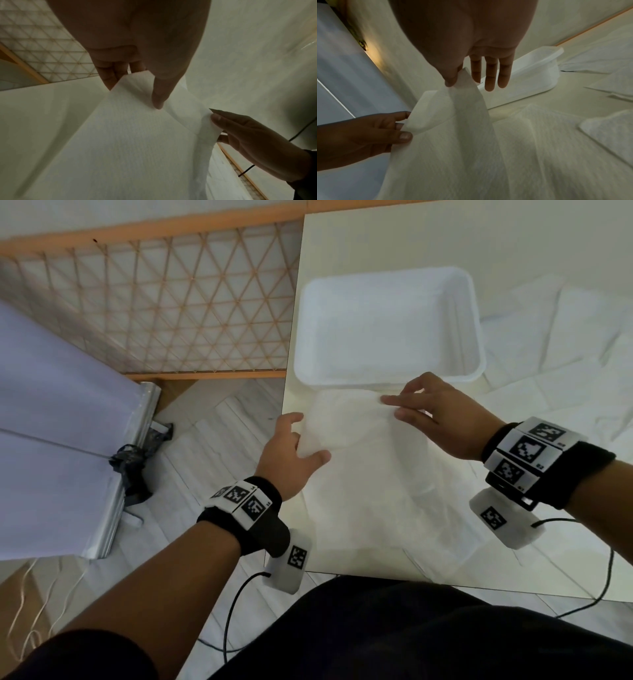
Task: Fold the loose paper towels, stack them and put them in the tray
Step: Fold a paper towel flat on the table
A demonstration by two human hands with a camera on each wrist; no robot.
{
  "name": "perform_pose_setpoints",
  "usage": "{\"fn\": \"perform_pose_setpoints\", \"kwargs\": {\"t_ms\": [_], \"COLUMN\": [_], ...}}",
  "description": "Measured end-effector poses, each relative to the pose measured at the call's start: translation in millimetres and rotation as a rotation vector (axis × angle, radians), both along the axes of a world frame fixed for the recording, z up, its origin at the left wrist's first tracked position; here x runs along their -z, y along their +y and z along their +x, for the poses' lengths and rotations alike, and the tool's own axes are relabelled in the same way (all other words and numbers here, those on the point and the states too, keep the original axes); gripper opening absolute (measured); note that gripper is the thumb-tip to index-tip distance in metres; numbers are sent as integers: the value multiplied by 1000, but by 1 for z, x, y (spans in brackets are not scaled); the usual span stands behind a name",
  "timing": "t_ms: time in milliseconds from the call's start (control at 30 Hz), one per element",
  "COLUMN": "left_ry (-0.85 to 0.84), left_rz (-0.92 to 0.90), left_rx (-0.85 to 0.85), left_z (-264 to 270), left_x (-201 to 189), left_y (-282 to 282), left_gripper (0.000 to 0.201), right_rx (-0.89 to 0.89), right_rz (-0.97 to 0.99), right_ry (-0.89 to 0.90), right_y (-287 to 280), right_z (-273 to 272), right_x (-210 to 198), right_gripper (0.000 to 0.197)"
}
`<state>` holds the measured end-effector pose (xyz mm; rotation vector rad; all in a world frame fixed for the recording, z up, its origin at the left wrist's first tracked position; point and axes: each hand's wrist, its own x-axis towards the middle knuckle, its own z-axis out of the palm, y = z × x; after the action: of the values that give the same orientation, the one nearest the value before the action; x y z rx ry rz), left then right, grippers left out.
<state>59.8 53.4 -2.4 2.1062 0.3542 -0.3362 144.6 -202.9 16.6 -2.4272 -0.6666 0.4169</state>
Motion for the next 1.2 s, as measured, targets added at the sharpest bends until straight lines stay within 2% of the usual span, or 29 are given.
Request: {"fn": "perform_pose_setpoints", "kwargs": {"t_ms": [133, 300, 400, 467, 567, 633, 700, 800, 867, 967, 1100, 1200], "left_ry": [-20, -29, -51, -74, -114, -91, -44, 32, 8, -130, -192, -190], "left_rz": [-108, -264, -341, -352, -218, -256, -303, -378, -285, -28, 90, 174], "left_rx": [-47, -73, -120, -120, -57, -48, 0, 139, 193, 169, 149, 197], "left_z": [-2, -3, -2, -3, -8, -11, -12, -11, -10, -6, 0, 3], "left_x": [-1, -4, -5, -10, -22, -31, -33, -30, -29, -28, -30, -29], "left_y": [-2, -1, 2, 4, 2, 1, 6, 11, 9, 5, 6, 14], "left_gripper": [69, 74, 82, 84, 63, 52, 54, 67, 62, 37, 17, 12], "right_rx": [145, 276, 247, 238, 187, 162, 156, 159, 172, 204, 192, 164], "right_rz": [68, 183, 214, 236, 238, 253, 267, 232, 153, 37, 20, 6], "right_ry": [70, 275, 327, 366, 357, 324, 304, 341, 387, 310, 280, 301], "right_y": [0, -5, -12, -16, -26, -30, -34, -38, -38, -34, -32, -35], "right_z": [-7, -13, -15, -16, -19, -22, -24, -24, -22, -20, -17, -15], "right_x": [-1, -1, -5, -7, -7, -9, -12, -15, -15, -14, -14, -16], "right_gripper": [40, 86, 93, 82, 52, 45, 44, 38, 38, 31, 10, 9]}}
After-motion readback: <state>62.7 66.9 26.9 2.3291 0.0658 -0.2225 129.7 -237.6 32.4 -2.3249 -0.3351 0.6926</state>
